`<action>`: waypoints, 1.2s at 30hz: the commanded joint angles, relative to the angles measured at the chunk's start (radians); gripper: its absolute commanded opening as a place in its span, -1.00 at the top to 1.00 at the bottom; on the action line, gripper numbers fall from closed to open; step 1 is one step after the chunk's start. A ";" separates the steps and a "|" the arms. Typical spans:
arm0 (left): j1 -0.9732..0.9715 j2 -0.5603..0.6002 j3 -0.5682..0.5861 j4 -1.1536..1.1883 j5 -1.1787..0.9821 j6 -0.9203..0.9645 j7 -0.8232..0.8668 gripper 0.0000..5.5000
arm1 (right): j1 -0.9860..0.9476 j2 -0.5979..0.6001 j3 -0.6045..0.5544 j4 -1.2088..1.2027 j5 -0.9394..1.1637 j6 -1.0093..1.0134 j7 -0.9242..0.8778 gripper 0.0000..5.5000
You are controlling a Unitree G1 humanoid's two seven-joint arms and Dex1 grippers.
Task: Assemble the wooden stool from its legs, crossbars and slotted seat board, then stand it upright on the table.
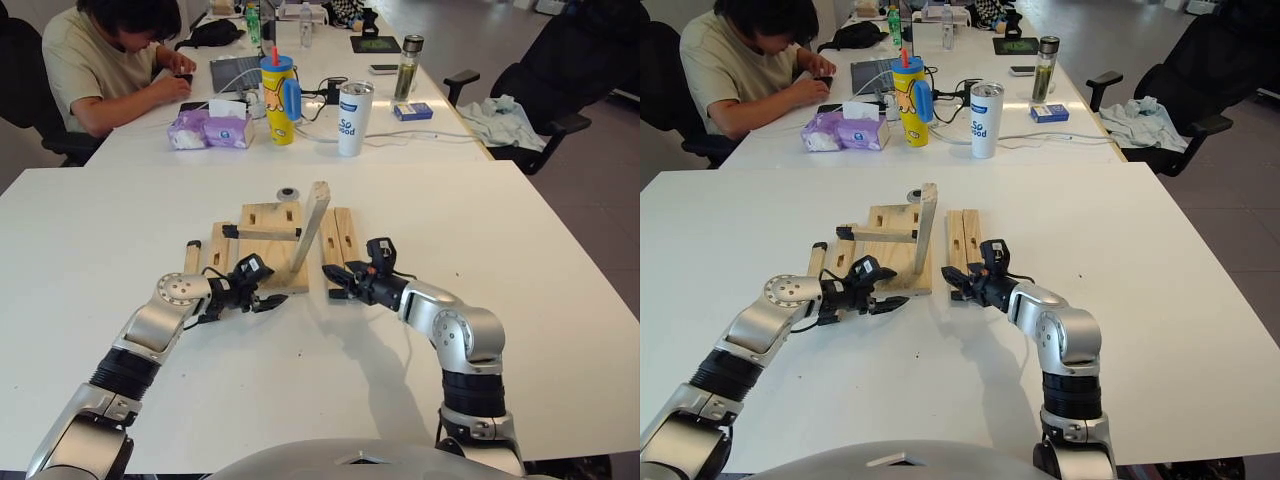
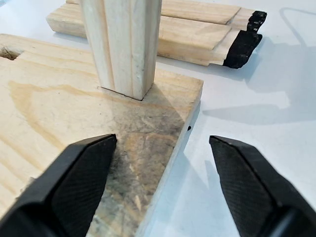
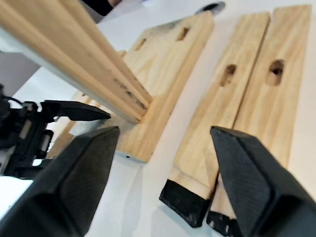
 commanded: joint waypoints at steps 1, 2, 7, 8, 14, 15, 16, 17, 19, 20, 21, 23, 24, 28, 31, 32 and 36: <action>0.118 0.035 -0.067 0.087 0.073 0.122 -0.005 -0.27 | -0.026 0.034 -0.025 0.014 0.005 0.087 -0.082 -0.24; 0.119 0.032 -0.070 0.082 0.072 0.123 -0.004 -0.27 | -0.025 0.035 -0.019 0.015 0.009 0.102 -0.090 -0.24; 0.131 0.016 -0.083 0.061 0.070 0.130 0.007 -0.27 | -0.033 0.052 -0.023 0.013 0.035 0.146 -0.102 -0.24; 0.134 0.013 -0.085 0.059 0.069 0.131 0.011 -0.27 | -0.038 0.054 -0.029 0.012 0.041 0.155 -0.105 -0.24; 0.137 -0.002 -0.092 0.053 0.063 0.137 0.027 -0.27 | -0.056 0.016 -0.012 0.021 0.020 0.185 -0.136 -0.24; 0.137 -0.003 -0.092 0.051 0.061 0.139 0.030 -0.27 | -0.058 0.005 -0.004 0.022 0.013 0.189 -0.142 -0.24; 0.138 -0.005 -0.093 0.049 0.061 0.139 0.032 -0.27 | -0.060 -0.010 0.007 0.024 0.003 0.187 -0.148 -0.24; 0.140 -0.009 -0.094 0.046 0.059 0.141 0.036 -0.27 | -0.063 -0.032 0.025 0.029 -0.010 0.177 -0.152 -0.24; 0.142 -0.019 -0.098 0.038 0.058 0.145 0.042 -0.27 | -0.071 -0.076 0.056 0.038 -0.030 0.150 -0.154 -0.24; 0.145 -0.027 -0.102 0.031 0.056 0.150 0.046 -0.27 | -0.078 -0.092 0.062 0.047 -0.034 0.142 -0.150 -0.24; 0.147 -0.033 -0.104 0.027 0.055 0.154 0.050 -0.27 | -0.084 -0.107 0.072 0.054 -0.039 0.133 -0.146 -0.24; 0.153 -0.042 -0.110 0.018 0.052 0.161 0.056 -0.27 | -0.097 -0.126 0.076 0.068 -0.041 0.120 -0.140 -0.24; 0.155 -0.044 -0.111 0.016 0.052 0.163 0.059 -0.27 | -0.101 -0.136 0.084 0.070 -0.042 0.112 -0.134 -0.24; 0.155 -0.048 -0.113 0.018 0.054 0.162 0.061 -0.27 | -0.115 -0.114 0.073 0.048 -0.016 0.099 -0.122 -0.24; 0.152 -0.051 -0.114 0.020 0.056 0.161 0.060 -0.27 | -0.112 -0.118 0.106 0.041 -0.031 0.067 -0.125 -0.24; 0.150 -0.053 -0.116 0.020 0.057 0.162 0.060 -0.27 | -0.107 -0.126 0.128 0.052 -0.045 0.045 -0.125 -0.24; 0.141 -0.067 -0.133 0.014 0.063 0.167 0.056 -0.27 | -0.096 -0.130 0.185 0.150 -0.103 -0.060 -0.145 -0.24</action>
